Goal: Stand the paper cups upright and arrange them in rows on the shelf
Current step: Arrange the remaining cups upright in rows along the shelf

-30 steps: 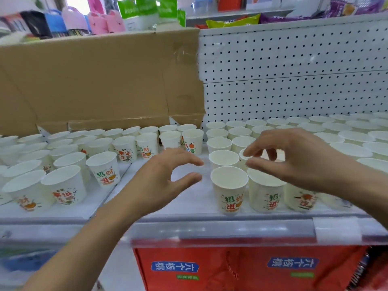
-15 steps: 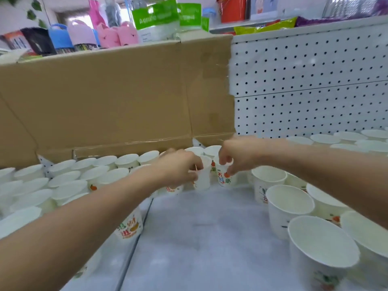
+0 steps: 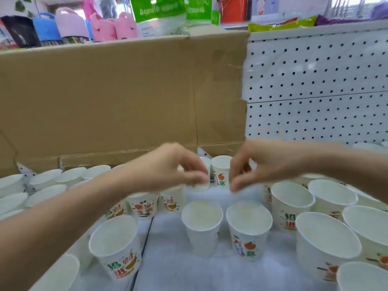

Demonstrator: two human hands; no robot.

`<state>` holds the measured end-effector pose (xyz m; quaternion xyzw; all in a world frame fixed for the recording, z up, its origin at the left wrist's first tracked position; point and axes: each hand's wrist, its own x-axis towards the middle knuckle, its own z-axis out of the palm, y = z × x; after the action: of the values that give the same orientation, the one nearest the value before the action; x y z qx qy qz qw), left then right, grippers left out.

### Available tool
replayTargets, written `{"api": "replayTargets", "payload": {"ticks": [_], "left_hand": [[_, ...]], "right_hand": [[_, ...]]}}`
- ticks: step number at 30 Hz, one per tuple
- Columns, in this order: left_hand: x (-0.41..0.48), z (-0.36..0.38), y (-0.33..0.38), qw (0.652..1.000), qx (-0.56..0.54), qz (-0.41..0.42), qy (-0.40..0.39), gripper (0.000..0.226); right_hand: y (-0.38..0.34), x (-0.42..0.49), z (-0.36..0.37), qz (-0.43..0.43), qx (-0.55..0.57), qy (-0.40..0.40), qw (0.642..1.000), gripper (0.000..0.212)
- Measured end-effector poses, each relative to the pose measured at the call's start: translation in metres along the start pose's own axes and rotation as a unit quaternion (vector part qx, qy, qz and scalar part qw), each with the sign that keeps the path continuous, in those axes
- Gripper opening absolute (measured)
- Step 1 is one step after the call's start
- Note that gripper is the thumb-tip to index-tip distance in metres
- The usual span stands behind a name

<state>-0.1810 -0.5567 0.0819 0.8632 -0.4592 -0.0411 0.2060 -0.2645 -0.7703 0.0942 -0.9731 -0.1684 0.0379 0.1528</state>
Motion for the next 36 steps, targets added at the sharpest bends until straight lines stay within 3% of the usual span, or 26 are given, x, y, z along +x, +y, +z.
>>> {"api": "replayTargets", "payload": {"ticks": [3,7,12,16,22,25,29,36], "left_hand": [[0.042,-0.011,-0.021,0.996,0.052,-0.055,0.046,0.029],[0.083,0.002,-0.045,0.976,0.163,-0.141,-0.028,0.043],[0.101,0.018,-0.049,0.968,0.191,-0.166,-0.006,0.052],[0.105,0.025,-0.042,0.949,0.27,-0.159,0.026,0.044],[0.11,0.035,-0.04,0.902,0.381,-0.19,0.068,0.076],[0.11,0.032,-0.044,0.921,0.333,-0.175,0.097,0.078],[0.109,0.028,-0.048,0.961,0.215,-0.164,0.063,0.066],[0.118,0.038,-0.043,0.94,0.287,-0.162,0.089,0.063]], "right_hand": [[0.033,0.035,-0.017,0.058,-0.036,0.094,0.993,0.015],[0.058,0.08,-0.005,0.16,-0.134,0.037,0.977,0.05],[0.062,0.097,0.009,0.187,-0.162,0.04,0.968,0.061],[0.063,0.097,0.009,0.192,-0.16,0.039,0.967,0.057],[0.064,0.09,0.003,0.202,-0.121,0.023,0.972,0.056],[0.066,0.085,-0.001,0.196,-0.108,0.036,0.974,0.052],[0.064,0.081,0.001,0.204,-0.137,0.05,0.968,0.049],[0.068,0.079,0.004,0.2,-0.105,0.043,0.973,0.023]]}}
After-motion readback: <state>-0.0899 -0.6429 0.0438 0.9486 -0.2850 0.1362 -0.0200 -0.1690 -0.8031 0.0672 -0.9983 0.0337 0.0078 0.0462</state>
